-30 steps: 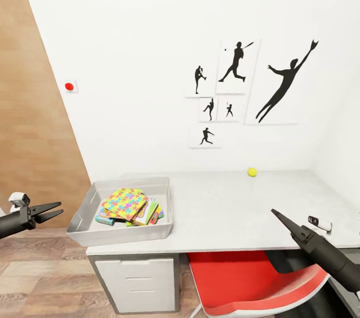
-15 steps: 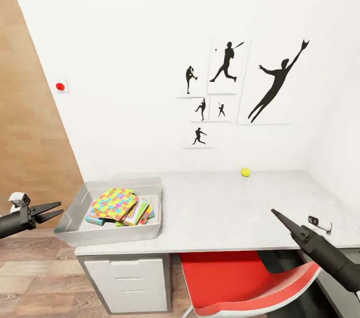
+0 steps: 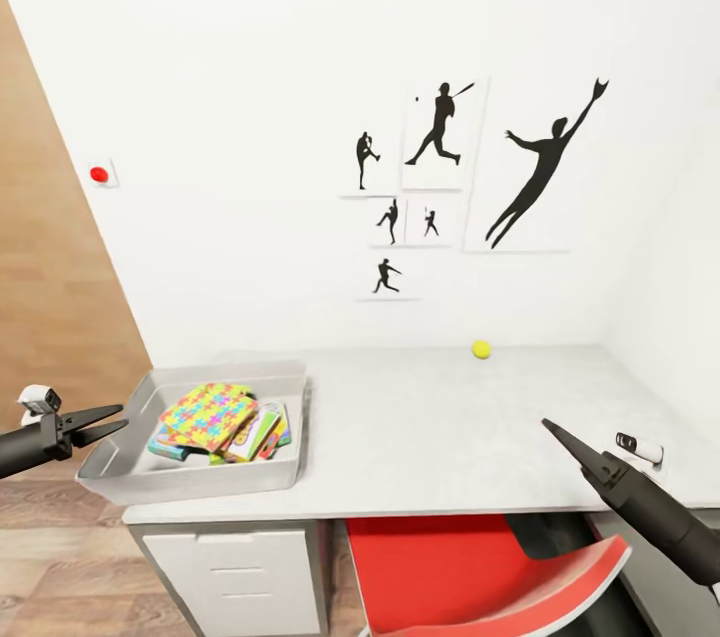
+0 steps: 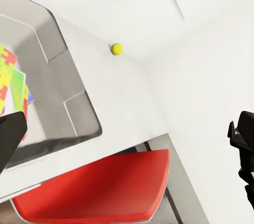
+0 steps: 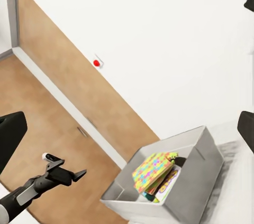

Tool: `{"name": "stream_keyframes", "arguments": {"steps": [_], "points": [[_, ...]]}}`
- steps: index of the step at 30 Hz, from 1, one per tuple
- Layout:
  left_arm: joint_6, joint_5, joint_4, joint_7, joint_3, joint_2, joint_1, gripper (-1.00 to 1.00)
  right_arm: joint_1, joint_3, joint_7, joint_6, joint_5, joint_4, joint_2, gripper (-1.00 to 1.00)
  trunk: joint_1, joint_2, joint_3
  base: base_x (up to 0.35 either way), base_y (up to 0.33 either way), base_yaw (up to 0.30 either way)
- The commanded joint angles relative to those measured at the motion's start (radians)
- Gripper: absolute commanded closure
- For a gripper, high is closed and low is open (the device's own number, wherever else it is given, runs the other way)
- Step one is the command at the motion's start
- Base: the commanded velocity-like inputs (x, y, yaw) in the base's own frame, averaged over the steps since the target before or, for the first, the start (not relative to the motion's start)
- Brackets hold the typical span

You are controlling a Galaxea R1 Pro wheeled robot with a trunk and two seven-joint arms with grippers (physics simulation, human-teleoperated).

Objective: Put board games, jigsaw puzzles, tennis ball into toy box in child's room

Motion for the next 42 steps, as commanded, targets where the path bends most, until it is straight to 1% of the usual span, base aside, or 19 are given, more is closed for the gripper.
{"name": "stream_keyframes", "arguments": {"steps": [1, 17, 24, 42], "points": [[0.011, -0.001, 0.000, -0.004, 0.000, 0.000, -0.001, -1.00, -0.001, 0.000, 0.000, 0.007, -0.005, 0.000, 0.000, -1.00, 0.001, -0.002, -0.002, 0.057, -0.066, 0.000], [0.011, -0.001, 0.000, -0.004, 0.000, -0.001, -0.001, -1.00, -0.001, 0.000, 0.000, 0.007, -0.005, 0.000, 0.000, -1.00, 0.001, -0.002, -0.002, 0.048, -0.089, 0.000], [0.011, -0.001, 0.000, -0.004, 0.000, 0.000, -0.001, -1.00, -0.001, 0.000, 0.000, 0.007, -0.006, 0.000, 0.000, -1.00, 0.001, -0.002, -0.002, 0.006, -0.175, 0.000], [0.011, -0.001, 0.000, -0.004, 0.000, -0.001, -0.001, -1.00, -0.001, 0.000, 0.000, 0.007, -0.006, 0.000, 0.000, -1.00, 0.001, -0.002, -0.002, 0.055, -0.069, 0.000]]}}
